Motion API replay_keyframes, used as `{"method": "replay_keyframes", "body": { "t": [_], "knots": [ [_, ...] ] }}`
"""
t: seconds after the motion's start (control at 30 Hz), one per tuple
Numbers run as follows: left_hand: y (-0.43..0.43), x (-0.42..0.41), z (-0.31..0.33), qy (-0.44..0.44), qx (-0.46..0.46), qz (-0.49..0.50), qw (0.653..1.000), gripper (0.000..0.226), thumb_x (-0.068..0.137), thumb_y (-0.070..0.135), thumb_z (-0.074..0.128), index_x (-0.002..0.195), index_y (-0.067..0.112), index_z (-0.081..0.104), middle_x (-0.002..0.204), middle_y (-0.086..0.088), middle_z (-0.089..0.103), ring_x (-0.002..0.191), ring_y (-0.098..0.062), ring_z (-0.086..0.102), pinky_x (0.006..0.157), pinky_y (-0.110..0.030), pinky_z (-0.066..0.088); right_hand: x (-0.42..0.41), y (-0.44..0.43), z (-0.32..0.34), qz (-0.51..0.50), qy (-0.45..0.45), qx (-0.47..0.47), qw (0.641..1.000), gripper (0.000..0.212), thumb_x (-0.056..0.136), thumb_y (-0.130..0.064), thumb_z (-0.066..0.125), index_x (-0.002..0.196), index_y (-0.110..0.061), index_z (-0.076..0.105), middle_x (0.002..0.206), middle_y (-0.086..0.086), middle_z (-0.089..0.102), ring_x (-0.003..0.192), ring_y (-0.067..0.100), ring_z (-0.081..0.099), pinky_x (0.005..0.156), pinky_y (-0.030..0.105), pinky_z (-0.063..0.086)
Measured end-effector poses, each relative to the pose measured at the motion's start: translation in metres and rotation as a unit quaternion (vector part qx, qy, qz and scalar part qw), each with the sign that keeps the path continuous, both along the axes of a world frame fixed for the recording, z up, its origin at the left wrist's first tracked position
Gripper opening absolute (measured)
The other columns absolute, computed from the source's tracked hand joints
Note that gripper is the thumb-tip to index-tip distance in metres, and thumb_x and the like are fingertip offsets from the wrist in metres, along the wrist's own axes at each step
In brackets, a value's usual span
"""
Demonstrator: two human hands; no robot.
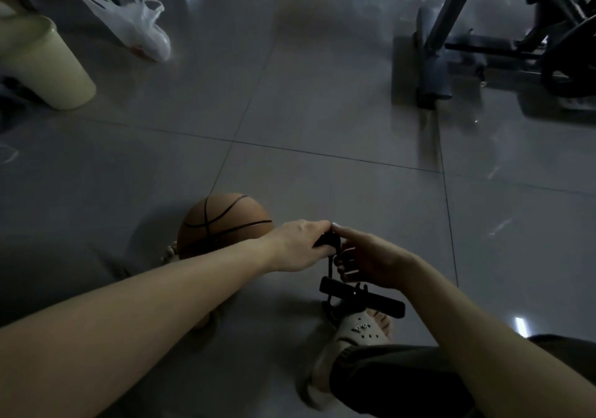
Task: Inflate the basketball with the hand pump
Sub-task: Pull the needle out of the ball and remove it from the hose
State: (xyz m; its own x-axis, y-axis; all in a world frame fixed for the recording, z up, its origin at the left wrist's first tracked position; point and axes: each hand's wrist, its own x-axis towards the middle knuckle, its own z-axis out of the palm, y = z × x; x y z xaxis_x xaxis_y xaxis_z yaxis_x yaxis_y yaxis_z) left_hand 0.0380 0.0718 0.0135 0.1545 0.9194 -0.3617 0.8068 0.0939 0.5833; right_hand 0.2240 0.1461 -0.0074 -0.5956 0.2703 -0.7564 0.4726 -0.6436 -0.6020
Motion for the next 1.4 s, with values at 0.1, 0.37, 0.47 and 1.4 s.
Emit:
{"method": "replay_keyframes", "body": {
  "t": [0.1, 0.37, 0.47, 1.4],
  "knots": [
    [-0.001, 0.001, -0.005, -0.026, 0.030, 0.007, 0.999, 0.020, 0.101, 0.035, 0.057, 0.117, 0.024, 0.064, 0.109, 0.003, 0.071, 0.099, -0.017, 0.065, 0.083, -0.033, 0.051, -0.002, -0.001, -0.007, 0.004, 0.032, 0.008, 0.999, 0.067, 0.078, -0.067, 0.072, 0.106, -0.007, 0.062, 0.087, 0.009, 0.051, 0.070, 0.018, 0.050, 0.069, 0.032, 0.041],
    [-0.007, 0.007, -0.016, -0.071, 0.065, 0.027, 0.995, 0.018, 0.099, 0.026, 0.060, 0.112, 0.017, 0.069, 0.105, 0.001, 0.073, 0.094, -0.013, 0.066, 0.080, -0.027, 0.051, -0.004, -0.008, -0.019, -0.004, 0.077, 0.047, 0.996, 0.062, 0.093, -0.061, 0.056, 0.120, -0.006, 0.065, 0.084, 0.007, 0.041, 0.062, 0.013, 0.032, 0.057, 0.028, 0.027],
    [-0.007, 0.006, -0.016, -0.078, 0.075, 0.028, 0.994, 0.016, 0.099, 0.024, 0.062, 0.111, 0.017, 0.070, 0.104, 0.002, 0.073, 0.091, -0.009, 0.065, 0.076, -0.017, 0.045, -0.006, -0.007, -0.018, -0.006, 0.067, 0.058, 0.996, 0.072, 0.089, -0.064, 0.061, 0.125, -0.001, 0.062, 0.093, 0.009, 0.041, 0.063, 0.015, 0.032, 0.058, 0.030, 0.026],
    [-0.016, -0.015, 0.004, -0.089, -0.013, 0.093, 0.992, 0.019, 0.101, 0.014, 0.056, 0.105, 0.014, 0.075, 0.087, 0.003, 0.075, 0.076, -0.008, 0.073, 0.076, -0.035, 0.062, -0.004, 0.004, 0.006, -0.034, 0.039, 0.160, 0.986, 0.028, 0.092, -0.020, 0.071, 0.106, 0.004, 0.067, 0.087, 0.014, 0.062, 0.071, 0.021, 0.059, 0.068, 0.033, 0.055]
  ]
}}
